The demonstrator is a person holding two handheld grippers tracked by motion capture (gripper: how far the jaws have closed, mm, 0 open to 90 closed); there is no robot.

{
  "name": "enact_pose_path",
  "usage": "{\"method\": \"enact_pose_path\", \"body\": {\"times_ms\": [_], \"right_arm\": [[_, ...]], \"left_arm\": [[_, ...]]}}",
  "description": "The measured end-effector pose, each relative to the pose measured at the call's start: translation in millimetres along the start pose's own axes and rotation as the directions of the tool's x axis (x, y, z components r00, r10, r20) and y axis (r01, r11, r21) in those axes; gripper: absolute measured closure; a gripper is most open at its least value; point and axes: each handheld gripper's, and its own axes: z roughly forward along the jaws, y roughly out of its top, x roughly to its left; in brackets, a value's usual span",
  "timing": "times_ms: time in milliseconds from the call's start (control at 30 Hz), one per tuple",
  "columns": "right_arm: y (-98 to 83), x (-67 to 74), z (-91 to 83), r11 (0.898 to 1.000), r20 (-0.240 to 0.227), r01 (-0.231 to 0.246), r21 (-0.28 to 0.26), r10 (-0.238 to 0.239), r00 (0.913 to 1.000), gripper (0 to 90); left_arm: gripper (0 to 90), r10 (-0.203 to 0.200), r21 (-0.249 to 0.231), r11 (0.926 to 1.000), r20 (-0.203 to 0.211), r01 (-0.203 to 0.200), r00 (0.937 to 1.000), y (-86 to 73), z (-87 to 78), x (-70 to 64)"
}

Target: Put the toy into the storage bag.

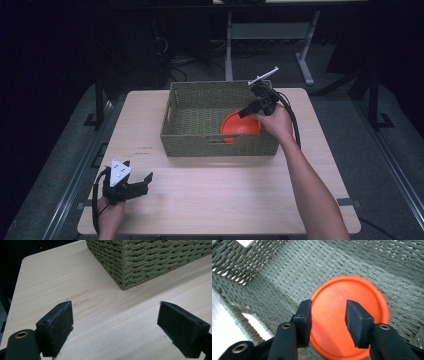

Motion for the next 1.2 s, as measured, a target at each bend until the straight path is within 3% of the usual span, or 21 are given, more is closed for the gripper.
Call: {"method": "enact_pose_path", "body": {"times_ms": [133,700,1200], "right_arm": [[-0.8,1.1,-7.5,1.0,-0.033,-0.009,-0.018,0.008,0.9994,52.8],[-9.0,4.9,-35.6,0.998,-0.038,0.008,-0.058,-0.01,0.9992,46.2],[-26.7,17.7,-58.6,0.995,-0.05,0.068,-0.077,-0.072,0.9962,42.0]], "left_arm": [[12.8,0.015,0.006,0.9999,0.009,-0.015,0.9999,0.0,1.2,-1.9],[12.8,0.008,0.001,1.0,0.011,-0.008,0.9999,0.8,1.7,-2.6],[12.8,0.007,0.004,1.0,0.006,-0.007,1.0,0.6,0.8,-2.2]]}}
